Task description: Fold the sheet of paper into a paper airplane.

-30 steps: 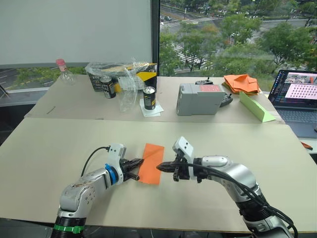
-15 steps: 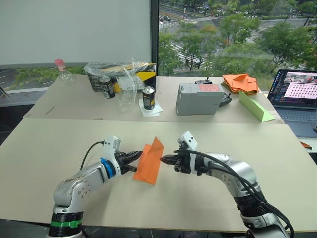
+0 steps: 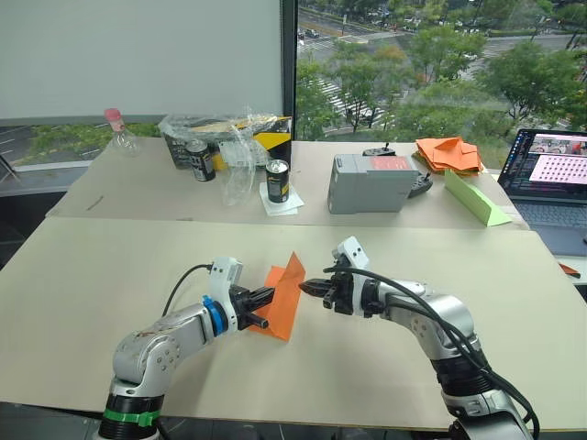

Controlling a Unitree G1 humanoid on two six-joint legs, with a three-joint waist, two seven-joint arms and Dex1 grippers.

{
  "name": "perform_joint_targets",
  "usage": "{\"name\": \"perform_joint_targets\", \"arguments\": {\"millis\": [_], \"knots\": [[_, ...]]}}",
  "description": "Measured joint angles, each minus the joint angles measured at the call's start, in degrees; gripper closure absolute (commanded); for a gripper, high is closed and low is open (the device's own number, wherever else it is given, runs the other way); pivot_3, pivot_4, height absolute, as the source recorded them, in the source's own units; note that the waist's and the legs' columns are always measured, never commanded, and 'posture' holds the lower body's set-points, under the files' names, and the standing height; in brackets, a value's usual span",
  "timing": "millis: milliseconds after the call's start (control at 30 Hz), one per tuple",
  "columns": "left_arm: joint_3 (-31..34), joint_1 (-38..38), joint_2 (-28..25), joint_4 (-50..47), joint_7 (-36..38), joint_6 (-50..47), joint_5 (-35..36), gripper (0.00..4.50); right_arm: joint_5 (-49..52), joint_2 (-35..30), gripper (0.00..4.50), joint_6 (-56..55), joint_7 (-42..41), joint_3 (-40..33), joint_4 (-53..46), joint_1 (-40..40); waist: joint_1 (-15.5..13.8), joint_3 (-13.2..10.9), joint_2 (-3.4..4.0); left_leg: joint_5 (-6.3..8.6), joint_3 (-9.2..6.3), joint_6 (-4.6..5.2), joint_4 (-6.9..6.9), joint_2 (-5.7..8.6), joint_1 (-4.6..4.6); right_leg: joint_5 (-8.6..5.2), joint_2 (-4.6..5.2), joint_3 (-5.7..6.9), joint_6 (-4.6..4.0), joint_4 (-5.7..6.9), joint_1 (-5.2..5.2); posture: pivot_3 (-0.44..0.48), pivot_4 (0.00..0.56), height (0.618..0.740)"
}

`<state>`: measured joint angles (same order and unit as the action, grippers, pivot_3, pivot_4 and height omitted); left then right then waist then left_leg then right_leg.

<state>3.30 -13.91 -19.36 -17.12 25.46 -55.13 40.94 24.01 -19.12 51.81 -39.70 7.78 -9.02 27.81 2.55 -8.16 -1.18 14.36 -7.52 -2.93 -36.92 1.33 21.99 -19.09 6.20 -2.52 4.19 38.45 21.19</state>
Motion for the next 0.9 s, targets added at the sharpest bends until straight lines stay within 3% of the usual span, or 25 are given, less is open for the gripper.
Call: {"name": "perform_joint_targets", "arguments": {"millis": [633, 767, 900], "knots": [[-9.59, -3.76, -1.76, 1.27, 5.97, 1.38, -3.30, 4.49, 6.66, 5.43, 4.50, -0.53, 9.15, -14.11, 0.50, 3.40, 0.01, 0.00, 0.01, 0.00, 0.01, 0.00, 0.00, 0.01, 0.01, 0.00, 0.00, -0.01, 0.00, 0.01, 0.00, 0.000, 0.150, 0.740], [-10.16, -4.26, -1.70, 2.45, 6.73, 2.16, -4.54, 4.49, 6.72, 2.38, 4.50, -0.05, 7.24, -11.66, -1.83, 2.40, 0.06, -0.01, 0.02, 0.00, 0.01, 0.00, 0.00, 0.01, 0.01, 0.00, 0.00, -0.01, 0.00, 0.00, 0.00, 0.000, 0.150, 0.740], [-10.37, -4.51, -1.37, 3.24, 6.84, 2.57, -5.13, 4.49, 5.31, -2.07, 4.50, -0.13, 4.02, -4.02, -5.56, -1.94, 0.03, -0.01, 0.01, 0.00, 0.01, 0.01, 0.00, 0.01, 0.03, 0.00, 0.00, 0.00, 0.00, -0.01, 0.00, 0.000, 0.150, 0.740]]}}
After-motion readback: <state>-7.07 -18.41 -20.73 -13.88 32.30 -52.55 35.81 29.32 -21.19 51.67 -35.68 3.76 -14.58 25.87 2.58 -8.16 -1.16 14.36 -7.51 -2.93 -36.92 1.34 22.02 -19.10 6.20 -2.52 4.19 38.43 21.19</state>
